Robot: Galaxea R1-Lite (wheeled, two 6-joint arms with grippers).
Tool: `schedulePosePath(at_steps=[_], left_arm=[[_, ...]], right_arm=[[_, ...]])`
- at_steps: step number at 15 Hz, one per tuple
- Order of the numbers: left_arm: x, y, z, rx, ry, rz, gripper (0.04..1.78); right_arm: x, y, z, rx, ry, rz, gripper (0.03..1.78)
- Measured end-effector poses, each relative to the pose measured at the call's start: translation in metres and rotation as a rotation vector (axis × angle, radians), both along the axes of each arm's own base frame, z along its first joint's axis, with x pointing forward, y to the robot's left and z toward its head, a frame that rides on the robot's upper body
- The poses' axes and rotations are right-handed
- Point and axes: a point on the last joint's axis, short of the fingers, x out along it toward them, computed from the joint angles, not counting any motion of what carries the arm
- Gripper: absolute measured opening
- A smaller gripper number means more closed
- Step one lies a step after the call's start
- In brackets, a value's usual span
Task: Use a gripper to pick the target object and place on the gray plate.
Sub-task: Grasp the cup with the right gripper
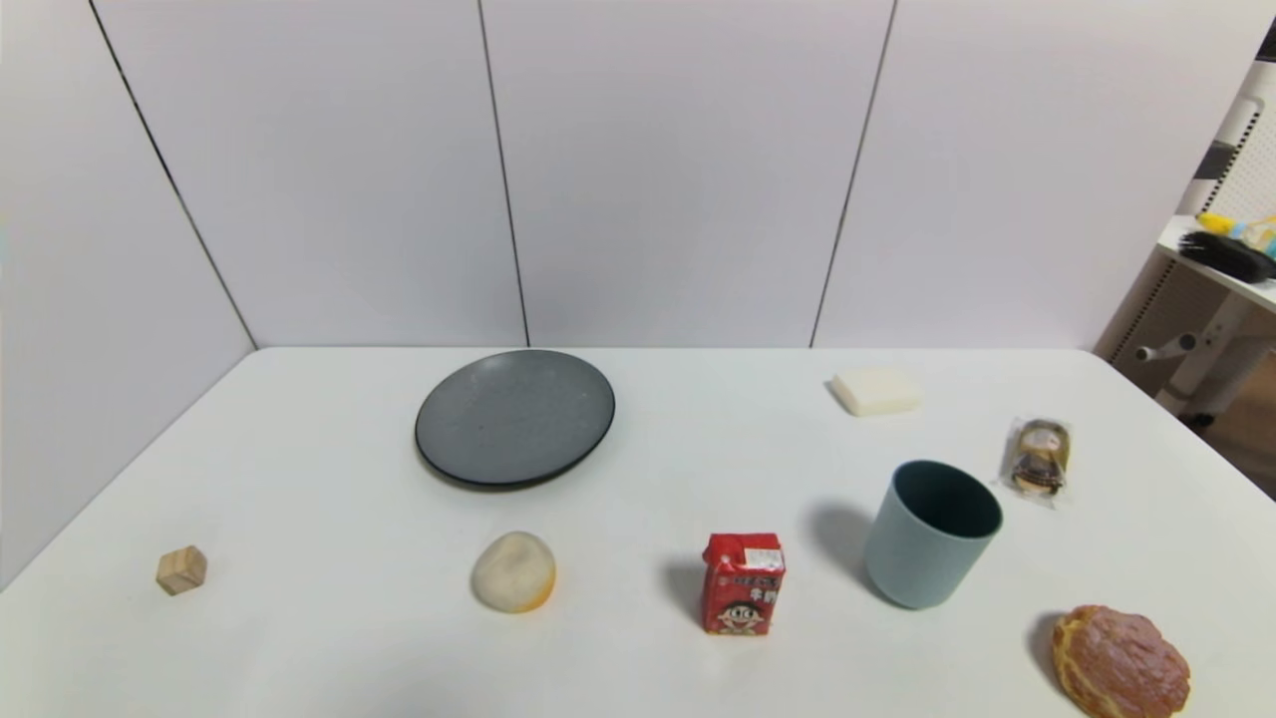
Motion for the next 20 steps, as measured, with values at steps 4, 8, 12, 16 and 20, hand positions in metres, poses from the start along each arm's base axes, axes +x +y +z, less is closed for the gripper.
schedulePosePath(at_steps=[4, 8, 12, 16, 20], left_arm=[[0.0, 0.0, 0.0, 0.0, 0.0, 0.0, 1.69], [0.0, 0.0, 0.0, 0.0, 0.0, 0.0, 1.69], [0.0, 0.0, 0.0, 0.0, 0.0, 0.0, 1.69], [0.0, 0.0, 0.0, 0.0, 0.0, 0.0, 1.69], [0.0, 0.0, 0.0, -0.001, 0.0, 0.0, 1.69]], right_arm=[[0.0, 0.0, 0.0, -0.001, 0.004, 0.0, 1.7], [0.0, 0.0, 0.009, -0.002, 0.015, 0.004, 1.7], [0.001, 0.0, 0.062, -0.003, -0.009, 0.023, 1.7], [0.021, 0.001, 0.136, -0.009, -0.015, 0.077, 1.7], [0.066, 0.008, 0.216, -0.003, -0.038, 0.191, 1.7]])
